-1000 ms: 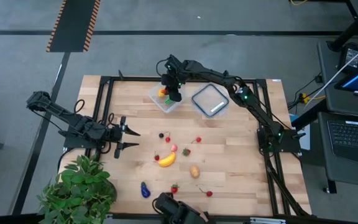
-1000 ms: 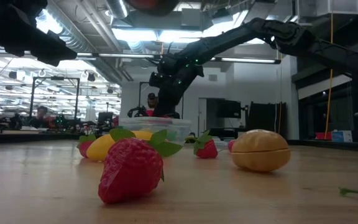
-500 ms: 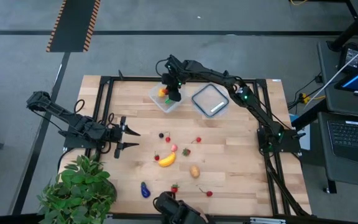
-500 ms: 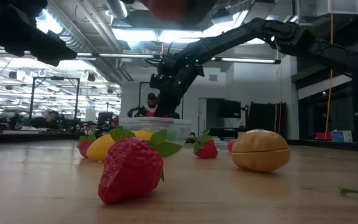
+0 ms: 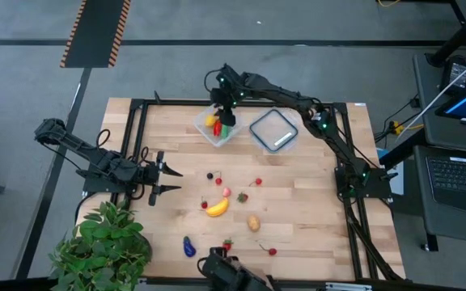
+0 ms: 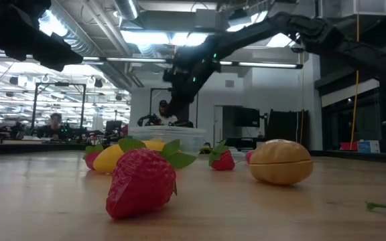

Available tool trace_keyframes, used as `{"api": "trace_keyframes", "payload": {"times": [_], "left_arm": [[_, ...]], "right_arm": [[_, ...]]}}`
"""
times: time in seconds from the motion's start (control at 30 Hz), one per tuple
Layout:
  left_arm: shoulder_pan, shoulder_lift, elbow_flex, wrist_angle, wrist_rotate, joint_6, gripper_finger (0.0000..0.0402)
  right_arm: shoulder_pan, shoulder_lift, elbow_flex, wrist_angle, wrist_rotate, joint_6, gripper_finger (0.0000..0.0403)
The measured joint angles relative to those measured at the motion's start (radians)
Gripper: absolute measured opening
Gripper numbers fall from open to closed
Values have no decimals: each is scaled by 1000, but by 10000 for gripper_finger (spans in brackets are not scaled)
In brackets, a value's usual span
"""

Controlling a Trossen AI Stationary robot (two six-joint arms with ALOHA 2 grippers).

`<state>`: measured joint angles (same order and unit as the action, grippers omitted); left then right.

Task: Pick and placing Produce into tupperware
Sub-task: Put the banana into the transparent container

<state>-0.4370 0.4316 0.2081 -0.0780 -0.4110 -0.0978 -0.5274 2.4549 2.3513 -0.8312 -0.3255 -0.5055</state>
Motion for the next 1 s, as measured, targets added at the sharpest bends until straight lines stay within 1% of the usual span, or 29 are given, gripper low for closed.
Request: {"api": "trace_keyframes", "payload": {"times": [0.1, 0.17, 0.23, 0.33, 0.37, 0.43, 0.6, 0.7, 0.83, 1.0], "left_arm": [[0, 0, 0, 0, 0, 2, 185], [0, 0, 0, 1, 0, 2, 185], [0, 0, 0, 5, 0, 2, 185], [0, 0, 0, 5, -18, 2, 185], [0, 0, 0, 5, -30, 2, 185], [0, 0, 0, 5, -51, 2, 185], [0, 0, 0, 16, -52, 3, 185], [0, 0, 0, 29, -52, 3, 185], [0, 0, 0, 30, -52, 2, 185], [0, 0, 0, 41, -52, -5, 185]], "right_arm": [[5, -53, -1, -23, -3, 12, 163], [11, -79, 0, -59, -21, 39, 142], [18, -102, 0, -72, -48, 67, 108], [35, -139, 0, -101, -60, 93, 32], [42, -148, 1, -110, -61, 105, 16], [56, -163, 1, -127, -61, 132, 11], [121, -197, 1, -177, -56, 214, 5], [191, -219, 1, -191, 14, 232, 4], [288, -239, 0, -246, 195, 245, 3], [378, -262, 0, -300, 214, 310, 2]]}}
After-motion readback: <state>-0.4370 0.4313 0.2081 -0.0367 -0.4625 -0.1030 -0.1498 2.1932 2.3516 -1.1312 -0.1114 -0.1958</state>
